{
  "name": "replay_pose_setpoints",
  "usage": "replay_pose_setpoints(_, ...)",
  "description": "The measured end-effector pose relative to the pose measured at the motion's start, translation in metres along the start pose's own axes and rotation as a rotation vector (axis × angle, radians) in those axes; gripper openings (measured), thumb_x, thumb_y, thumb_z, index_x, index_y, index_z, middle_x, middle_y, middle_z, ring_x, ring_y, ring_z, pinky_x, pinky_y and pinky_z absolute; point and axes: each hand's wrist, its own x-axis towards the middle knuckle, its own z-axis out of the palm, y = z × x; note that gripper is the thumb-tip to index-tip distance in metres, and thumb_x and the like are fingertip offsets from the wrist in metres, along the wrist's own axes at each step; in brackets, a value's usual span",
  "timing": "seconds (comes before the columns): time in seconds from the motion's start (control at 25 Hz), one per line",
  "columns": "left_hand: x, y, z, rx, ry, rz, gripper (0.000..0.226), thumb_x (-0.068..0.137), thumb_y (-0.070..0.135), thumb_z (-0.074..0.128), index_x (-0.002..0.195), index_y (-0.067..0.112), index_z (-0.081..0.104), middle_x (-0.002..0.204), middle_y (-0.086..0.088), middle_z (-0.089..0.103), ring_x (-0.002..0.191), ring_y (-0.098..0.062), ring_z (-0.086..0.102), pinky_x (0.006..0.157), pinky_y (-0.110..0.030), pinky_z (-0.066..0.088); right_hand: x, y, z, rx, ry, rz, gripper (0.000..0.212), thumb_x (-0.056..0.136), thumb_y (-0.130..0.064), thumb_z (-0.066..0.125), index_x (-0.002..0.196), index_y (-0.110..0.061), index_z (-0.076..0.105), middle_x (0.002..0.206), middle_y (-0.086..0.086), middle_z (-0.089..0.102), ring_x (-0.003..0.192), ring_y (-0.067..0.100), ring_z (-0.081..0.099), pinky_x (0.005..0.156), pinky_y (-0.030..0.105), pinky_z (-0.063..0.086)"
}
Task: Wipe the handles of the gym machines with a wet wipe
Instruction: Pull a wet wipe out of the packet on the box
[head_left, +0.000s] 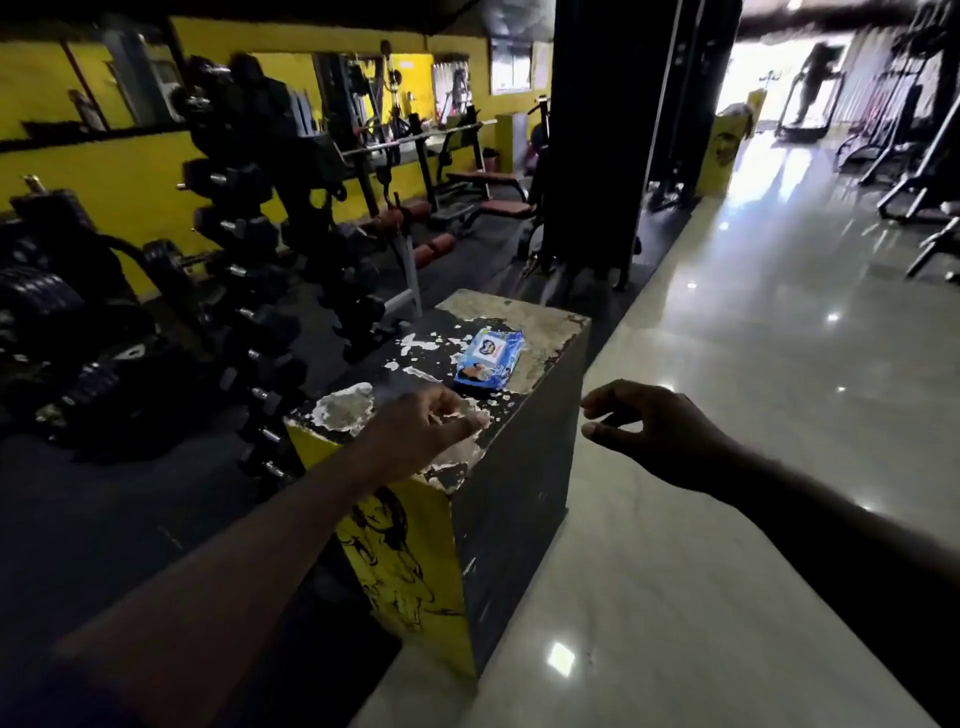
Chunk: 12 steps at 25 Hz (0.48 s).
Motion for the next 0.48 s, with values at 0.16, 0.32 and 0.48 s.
replay_pose_setpoints(0.16,0.089,-0.008,0.030,-0.023,0.040,-0.038,0.067,0.079,0.077,0.066,0.127,0.031,0.065,0.113,0.009,0.071,0.102,-0.012,0.070,0.092,-0.041,0.059,0.076,0.064,0.006,0.007,-0.069,-0.013,0.028,0.089,-0.037,0.078,0.115,-0.029,0.071,0.109,-0.016,0.072,0.096,-0.004,0.068,0.080,0.025,0.059)
replay_pose_setpoints(0.32,0.164,-0.019,0.064,-0.091,0.037,-0.177,0.058,0.086,0.060,0.073,0.135,0.033,0.060,0.122,0.007,0.069,0.105,-0.012,0.068,0.089,-0.033,0.056,0.170,0.121,0.009,0.002,-0.185,-0.098,0.029,0.090,-0.030,0.079,0.117,-0.023,0.072,0.106,-0.014,0.072,0.094,-0.001,0.067,0.084,0.030,0.059)
replay_pose_setpoints(0.48,0.230,-0.049,0.095,-0.088,0.086,-0.299,0.074,0.081,0.063,0.076,0.141,0.027,0.052,0.134,0.001,0.063,0.112,-0.017,0.065,0.098,-0.038,0.054,0.275,0.161,0.032,-0.040,-0.269,-0.242,0.037,0.090,-0.030,0.080,0.125,-0.026,0.070,0.118,-0.008,0.072,0.107,0.009,0.067,0.096,0.033,0.056)
